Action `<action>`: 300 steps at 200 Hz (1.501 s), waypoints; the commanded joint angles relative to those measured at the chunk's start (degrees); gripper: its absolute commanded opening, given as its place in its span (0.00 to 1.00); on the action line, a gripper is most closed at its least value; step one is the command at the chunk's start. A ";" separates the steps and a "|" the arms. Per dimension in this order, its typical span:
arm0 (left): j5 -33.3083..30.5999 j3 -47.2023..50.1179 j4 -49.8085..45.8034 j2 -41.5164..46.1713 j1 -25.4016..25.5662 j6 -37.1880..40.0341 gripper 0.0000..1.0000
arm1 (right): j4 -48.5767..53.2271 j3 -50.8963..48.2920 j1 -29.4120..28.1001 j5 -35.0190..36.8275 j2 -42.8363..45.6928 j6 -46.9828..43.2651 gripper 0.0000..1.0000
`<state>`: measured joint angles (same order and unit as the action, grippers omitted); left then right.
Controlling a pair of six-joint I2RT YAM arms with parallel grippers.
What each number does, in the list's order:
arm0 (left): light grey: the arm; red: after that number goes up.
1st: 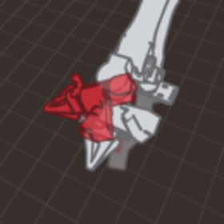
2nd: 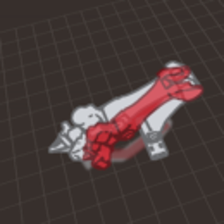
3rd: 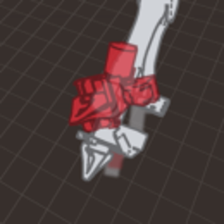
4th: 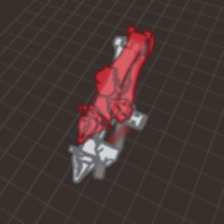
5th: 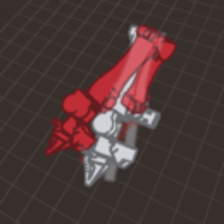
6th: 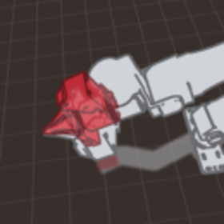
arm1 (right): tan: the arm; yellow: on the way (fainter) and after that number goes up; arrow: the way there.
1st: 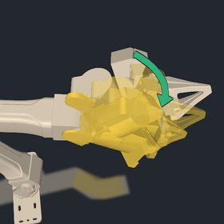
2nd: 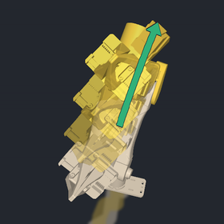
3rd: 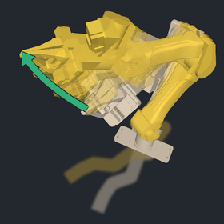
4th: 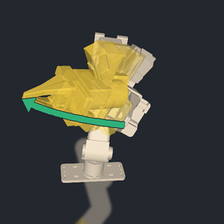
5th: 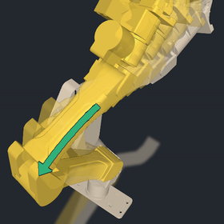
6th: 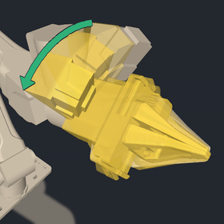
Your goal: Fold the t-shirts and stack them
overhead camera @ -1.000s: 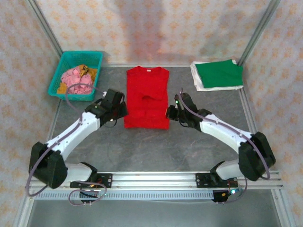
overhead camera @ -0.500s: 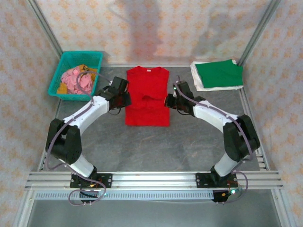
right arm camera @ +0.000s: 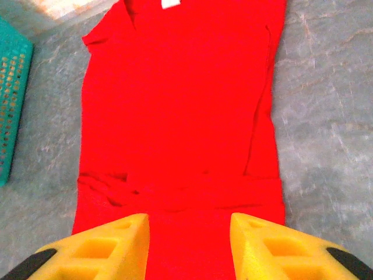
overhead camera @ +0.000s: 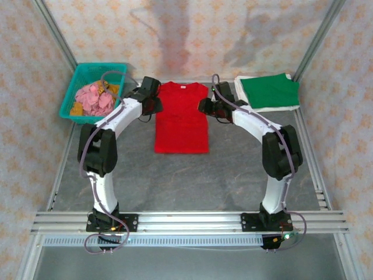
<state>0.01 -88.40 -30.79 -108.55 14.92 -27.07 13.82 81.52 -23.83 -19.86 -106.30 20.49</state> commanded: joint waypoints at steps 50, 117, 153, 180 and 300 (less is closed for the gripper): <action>-0.01 29.18 15.09 19.83 10.64 -1.97 0.29 | -14.69 -26.96 -7.02 -13.31 15.89 5.88 0.24; -1.27 35.69 19.22 10.40 10.66 -3.12 0.14 | -18.24 -30.30 -7.45 -10.84 6.01 6.86 0.13; -2.23 40.23 19.94 11.70 10.66 -5.41 0.14 | -18.42 -32.85 -7.45 -9.11 5.13 6.94 0.13; -3.73 40.32 17.28 14.69 10.58 -5.94 0.14 | -17.02 -32.35 -7.45 -9.15 6.23 6.77 0.13; 4.64 39.20 18.19 14.62 6.09 -10.81 0.45 | -18.24 -32.91 -7.41 -8.76 14.76 9.44 0.27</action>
<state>2.55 -49.01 -14.41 -91.72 20.99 -36.67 -2.48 49.60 -31.35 -29.41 -91.46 28.77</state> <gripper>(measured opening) 0.444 0.274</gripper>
